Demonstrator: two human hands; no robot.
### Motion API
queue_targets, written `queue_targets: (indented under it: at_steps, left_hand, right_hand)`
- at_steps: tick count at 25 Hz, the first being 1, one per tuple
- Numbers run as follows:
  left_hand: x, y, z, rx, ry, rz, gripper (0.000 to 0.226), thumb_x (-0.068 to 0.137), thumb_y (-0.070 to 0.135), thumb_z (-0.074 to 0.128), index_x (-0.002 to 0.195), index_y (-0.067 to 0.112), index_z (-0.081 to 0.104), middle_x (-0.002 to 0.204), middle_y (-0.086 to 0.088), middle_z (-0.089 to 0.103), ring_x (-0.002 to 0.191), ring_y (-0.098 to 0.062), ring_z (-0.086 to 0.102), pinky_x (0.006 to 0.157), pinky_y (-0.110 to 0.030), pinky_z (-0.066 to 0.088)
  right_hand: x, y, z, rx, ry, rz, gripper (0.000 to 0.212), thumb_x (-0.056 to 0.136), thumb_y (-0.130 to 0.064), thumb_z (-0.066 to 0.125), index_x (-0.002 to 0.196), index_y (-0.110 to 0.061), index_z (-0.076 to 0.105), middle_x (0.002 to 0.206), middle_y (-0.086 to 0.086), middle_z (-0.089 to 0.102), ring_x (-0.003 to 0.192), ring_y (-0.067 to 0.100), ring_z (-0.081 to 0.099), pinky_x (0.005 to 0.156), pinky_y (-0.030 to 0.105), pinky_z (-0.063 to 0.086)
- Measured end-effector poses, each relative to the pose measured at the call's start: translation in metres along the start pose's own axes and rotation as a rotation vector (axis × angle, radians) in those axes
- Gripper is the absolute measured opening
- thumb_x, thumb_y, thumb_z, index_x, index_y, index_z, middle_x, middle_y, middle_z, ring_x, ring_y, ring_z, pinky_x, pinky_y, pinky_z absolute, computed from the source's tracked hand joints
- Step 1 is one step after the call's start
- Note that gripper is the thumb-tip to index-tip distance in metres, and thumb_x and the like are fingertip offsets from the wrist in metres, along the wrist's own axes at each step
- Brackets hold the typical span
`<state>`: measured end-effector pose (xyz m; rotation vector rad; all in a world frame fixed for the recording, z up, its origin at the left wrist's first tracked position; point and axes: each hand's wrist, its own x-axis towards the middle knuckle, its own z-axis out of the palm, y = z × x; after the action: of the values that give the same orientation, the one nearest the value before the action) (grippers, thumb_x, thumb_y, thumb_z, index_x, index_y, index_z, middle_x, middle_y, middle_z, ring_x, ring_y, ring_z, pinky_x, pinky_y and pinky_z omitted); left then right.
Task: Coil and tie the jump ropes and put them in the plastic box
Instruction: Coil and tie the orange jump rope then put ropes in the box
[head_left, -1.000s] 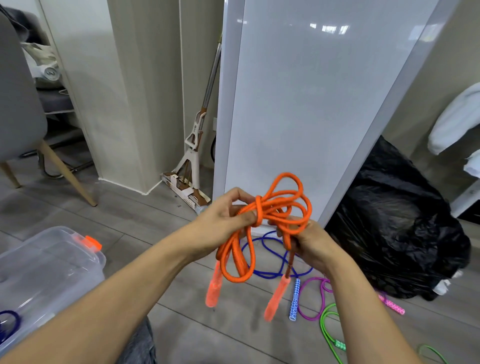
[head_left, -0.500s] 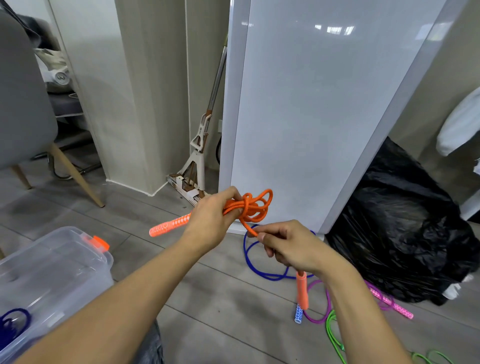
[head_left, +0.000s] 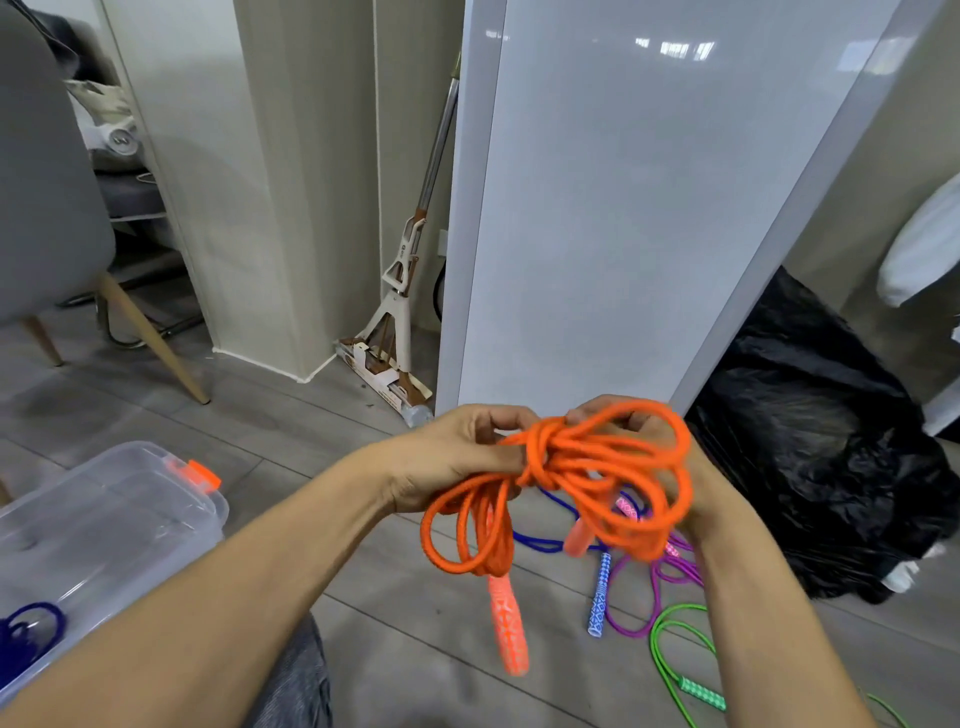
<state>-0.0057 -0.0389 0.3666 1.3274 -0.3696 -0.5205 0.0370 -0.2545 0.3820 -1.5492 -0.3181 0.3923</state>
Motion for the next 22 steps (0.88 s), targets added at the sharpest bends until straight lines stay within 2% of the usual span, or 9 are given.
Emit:
queue_targets:
  at_steps: [2,3,6,10,13,15,17,19,22]
  left_hand:
    - [0.004,-0.002,-0.002,-0.159,0.096,0.044,0.022,0.089,0.015,0.063,0.11,0.01,0.065,0.079,-0.006,0.068,0.059,-0.013,0.056,0.06,-0.025,0.052]
    - [0.007,-0.004,-0.005,-0.202,0.163,0.061,0.024,0.088,0.017,0.061,0.11,0.009,0.065,0.077,-0.004,0.068,0.056,-0.012,0.054,0.058,-0.025,0.05]
    - [0.012,-0.004,-0.016,-0.224,0.459,0.06,0.014,0.091,0.023,0.065,0.094,0.012,0.072,0.079,-0.004,0.066,0.052,-0.011,0.05,0.053,-0.024,0.047]
    - [0.012,-0.005,-0.03,-0.294,0.757,0.024,0.014,0.098,0.02,0.058,0.092,0.01,0.065,0.076,-0.005,0.066,0.055,-0.016,0.052,0.048,-0.026,0.05]
    - [0.014,-0.007,-0.025,-0.271,0.722,-0.007,0.015,0.098,0.012,0.053,0.097,0.005,0.066,0.077,-0.007,0.062,0.06,-0.017,0.056,0.054,-0.03,0.051]
    - [0.014,-0.005,-0.02,-0.325,0.647,-0.006,0.021,0.096,0.006,0.049,0.108,-0.001,0.066,0.078,-0.009,0.06,0.064,-0.017,0.058,0.064,-0.034,0.05]
    - [0.013,-0.002,-0.018,-0.379,0.562,-0.019,0.03,0.095,0.006,0.047,0.116,-0.002,0.065,0.08,-0.008,0.061,0.067,-0.018,0.059,0.069,-0.035,0.051]
    - [0.01,0.001,-0.016,-0.398,0.482,-0.037,0.033,0.095,0.01,0.045,0.117,0.003,0.068,0.079,-0.005,0.062,0.069,-0.017,0.058,0.065,-0.032,0.053]
    - [0.009,0.005,-0.012,-0.373,0.388,-0.02,0.036,0.094,0.014,0.042,0.118,0.008,0.068,0.079,-0.002,0.061,0.067,-0.015,0.057,0.071,-0.032,0.048]
  right_hand:
    - [0.003,0.004,0.005,0.321,0.009,0.134,0.024,0.103,-0.011,0.048,0.09,-0.005,0.068,0.068,0.004,0.071,0.059,0.013,0.066,0.062,0.033,0.053]
    - [0.004,0.004,0.008,0.303,0.032,0.162,0.029,0.104,-0.012,0.046,0.086,-0.006,0.068,0.062,0.003,0.066,0.051,0.013,0.061,0.055,0.035,0.049]
    - [-0.001,0.011,0.006,-0.116,-0.033,0.201,0.027,0.096,-0.027,0.062,0.085,-0.004,0.072,0.058,0.007,0.05,0.042,0.016,0.043,0.044,0.025,0.035]
    - [-0.009,0.012,-0.009,-0.219,-0.052,0.367,0.026,0.096,-0.025,0.064,0.101,-0.001,0.069,0.064,0.006,0.052,0.047,0.016,0.043,0.043,0.023,0.034]
    - [-0.006,0.004,-0.002,-0.128,0.112,0.237,0.016,0.095,-0.018,0.063,0.099,-0.007,0.074,0.072,0.004,0.06,0.053,0.011,0.052,0.052,0.022,0.04]
    - [-0.003,0.002,0.007,-0.203,0.216,0.095,0.015,0.094,-0.027,0.066,0.098,-0.019,0.079,0.087,-0.001,0.075,0.068,0.006,0.067,0.065,0.025,0.049]
    - [0.0,0.0,0.016,-0.26,0.318,-0.015,0.015,0.092,-0.034,0.069,0.1,-0.027,0.079,0.108,0.017,0.072,0.094,0.024,0.07,0.083,0.042,0.055]
    - [0.001,0.0,0.025,-0.233,0.378,-0.074,0.016,0.092,-0.037,0.068,0.1,-0.026,0.077,0.091,0.026,0.065,0.077,0.031,0.061,0.071,0.039,0.051]
    - [0.006,0.001,0.037,-0.124,0.4,-0.124,0.019,0.096,-0.032,0.063,0.097,-0.014,0.068,0.063,0.005,0.044,0.058,0.018,0.041,0.056,0.035,0.039]
